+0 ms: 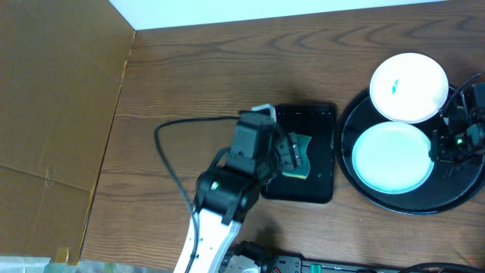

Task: Clean dirty plates on tray and stack at the side
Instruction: 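Lift the pale green plate with the right gripper and tilt it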

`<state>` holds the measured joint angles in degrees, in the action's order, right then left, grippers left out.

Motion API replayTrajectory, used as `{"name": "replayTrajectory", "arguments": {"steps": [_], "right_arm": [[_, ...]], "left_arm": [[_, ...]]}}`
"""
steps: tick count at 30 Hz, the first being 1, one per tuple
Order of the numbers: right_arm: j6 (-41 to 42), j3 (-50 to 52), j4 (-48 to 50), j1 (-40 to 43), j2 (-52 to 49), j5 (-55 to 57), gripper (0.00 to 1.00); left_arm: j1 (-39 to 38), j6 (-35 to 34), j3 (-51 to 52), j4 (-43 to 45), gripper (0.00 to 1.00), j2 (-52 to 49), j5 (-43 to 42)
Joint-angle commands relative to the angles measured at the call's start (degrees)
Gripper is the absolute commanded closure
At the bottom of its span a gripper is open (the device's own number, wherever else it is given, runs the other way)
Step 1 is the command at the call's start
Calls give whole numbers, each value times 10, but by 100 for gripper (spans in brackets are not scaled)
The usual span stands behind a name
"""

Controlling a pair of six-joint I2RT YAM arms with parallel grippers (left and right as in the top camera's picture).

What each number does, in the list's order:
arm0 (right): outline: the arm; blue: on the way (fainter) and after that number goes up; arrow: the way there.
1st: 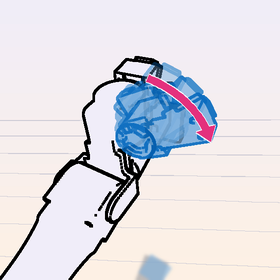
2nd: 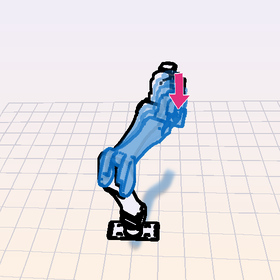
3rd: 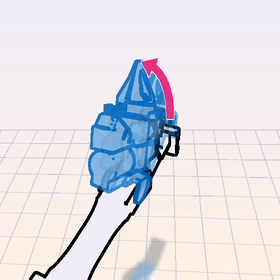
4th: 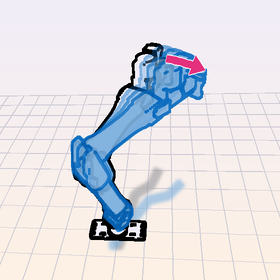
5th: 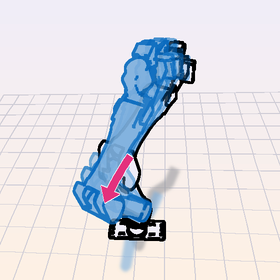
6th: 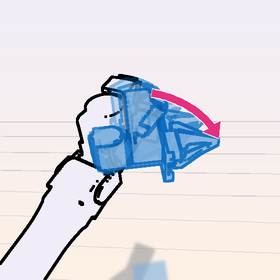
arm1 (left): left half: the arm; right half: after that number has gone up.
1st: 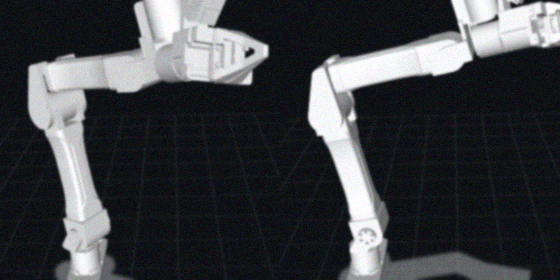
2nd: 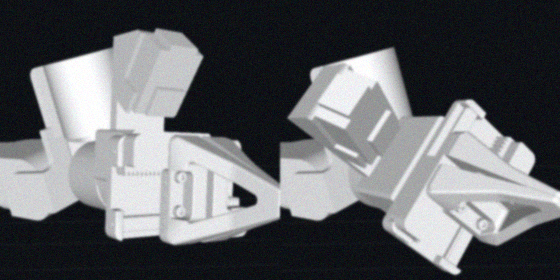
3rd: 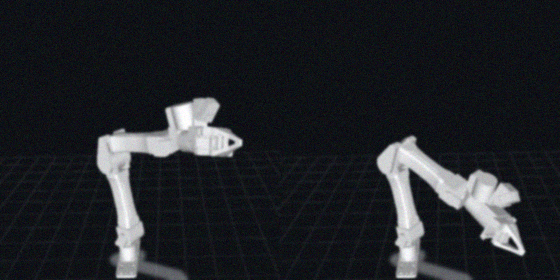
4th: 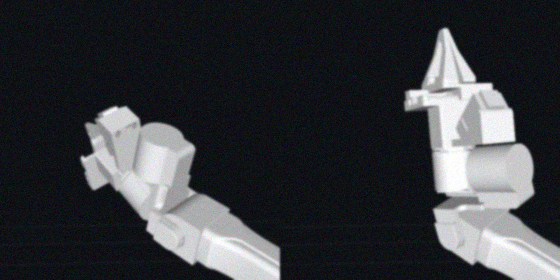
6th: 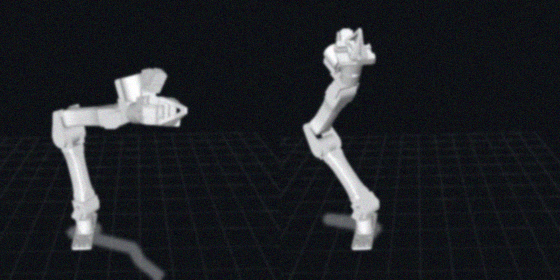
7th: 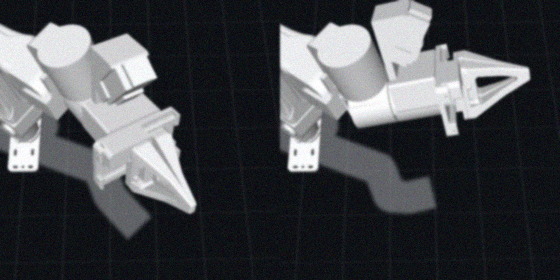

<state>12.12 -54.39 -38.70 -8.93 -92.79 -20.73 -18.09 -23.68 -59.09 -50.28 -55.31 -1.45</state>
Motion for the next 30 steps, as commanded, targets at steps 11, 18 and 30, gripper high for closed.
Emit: {"name": "replayTrajectory", "arguments": {"steps": [11,18,30], "right_arm": [[54,-86,2,-41,84,-10,99],[81,-175,50,-137,81,46,99],[89,-186,202,-313,20,269,99]], "left_arm": [[3,12,-12,-3,21,11,-5],[3,12,-12,-3,21,4,-5],[3,12,-12,-3,21,2,-5]]}}
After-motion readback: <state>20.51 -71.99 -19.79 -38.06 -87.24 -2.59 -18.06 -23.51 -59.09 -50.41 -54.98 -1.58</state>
